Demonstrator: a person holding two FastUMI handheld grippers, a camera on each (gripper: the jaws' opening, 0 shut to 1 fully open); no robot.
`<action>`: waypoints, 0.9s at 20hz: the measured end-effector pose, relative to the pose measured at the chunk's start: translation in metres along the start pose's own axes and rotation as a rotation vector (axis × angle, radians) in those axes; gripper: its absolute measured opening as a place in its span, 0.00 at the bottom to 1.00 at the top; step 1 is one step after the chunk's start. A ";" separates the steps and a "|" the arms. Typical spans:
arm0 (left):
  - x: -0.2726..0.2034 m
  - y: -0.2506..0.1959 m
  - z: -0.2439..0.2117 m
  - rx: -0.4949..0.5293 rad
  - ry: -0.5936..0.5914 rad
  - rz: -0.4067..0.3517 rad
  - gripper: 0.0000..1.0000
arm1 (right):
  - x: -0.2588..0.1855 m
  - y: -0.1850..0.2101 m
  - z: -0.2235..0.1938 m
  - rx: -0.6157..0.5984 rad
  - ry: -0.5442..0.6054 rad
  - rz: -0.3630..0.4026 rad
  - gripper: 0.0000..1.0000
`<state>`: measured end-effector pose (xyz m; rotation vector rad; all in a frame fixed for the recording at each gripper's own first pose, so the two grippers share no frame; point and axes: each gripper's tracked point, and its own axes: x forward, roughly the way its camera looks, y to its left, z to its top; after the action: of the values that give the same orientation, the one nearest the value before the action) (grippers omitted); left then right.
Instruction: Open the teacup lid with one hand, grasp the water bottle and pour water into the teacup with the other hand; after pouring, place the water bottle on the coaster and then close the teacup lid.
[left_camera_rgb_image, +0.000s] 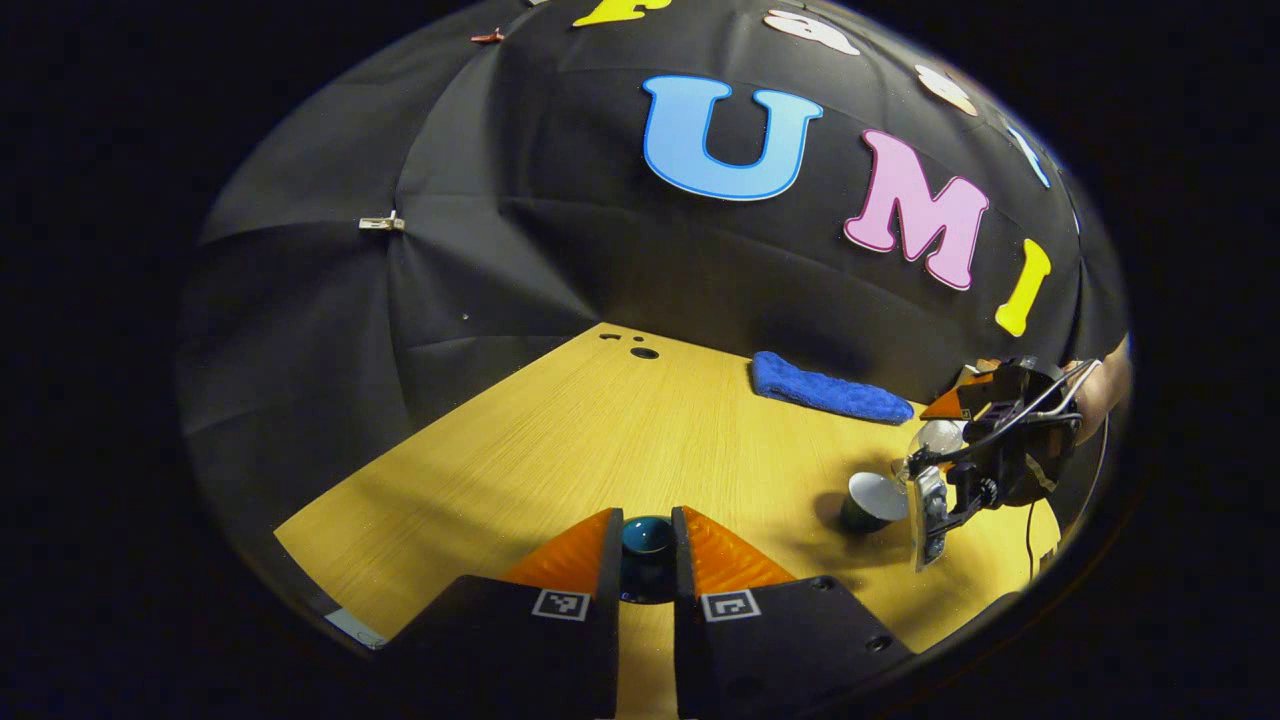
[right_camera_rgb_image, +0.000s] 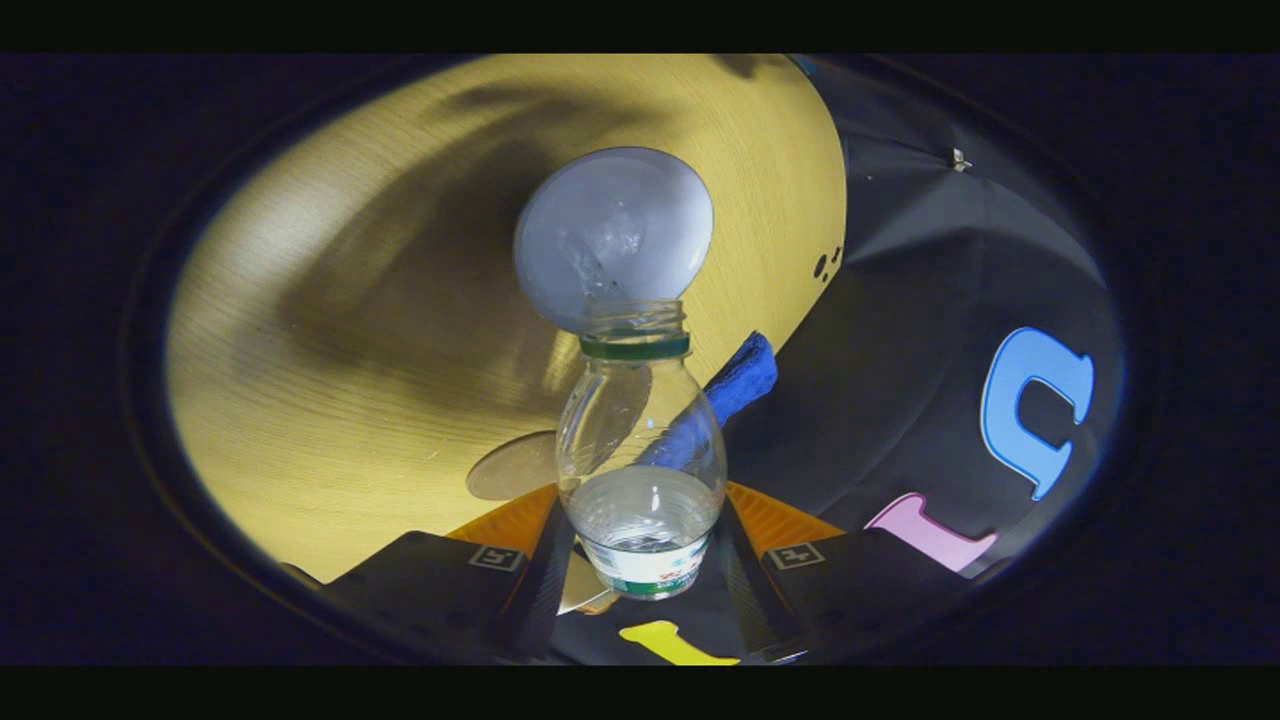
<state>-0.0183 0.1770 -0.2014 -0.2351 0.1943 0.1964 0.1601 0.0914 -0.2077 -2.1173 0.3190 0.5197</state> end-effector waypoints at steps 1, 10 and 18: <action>0.000 -0.001 0.000 0.002 0.000 -0.003 0.27 | 0.000 0.000 0.001 -0.002 -0.003 -0.006 0.72; -0.002 -0.004 0.004 0.019 -0.010 -0.008 0.27 | -0.003 -0.015 0.008 -0.092 -0.023 -0.051 0.72; -0.014 -0.005 0.002 0.080 -0.033 0.019 0.26 | -0.003 -0.021 0.007 -0.136 -0.022 -0.069 0.72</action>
<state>-0.0301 0.1701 -0.1959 -0.1504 0.1717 0.2107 0.1645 0.1095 -0.1947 -2.2440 0.2023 0.5369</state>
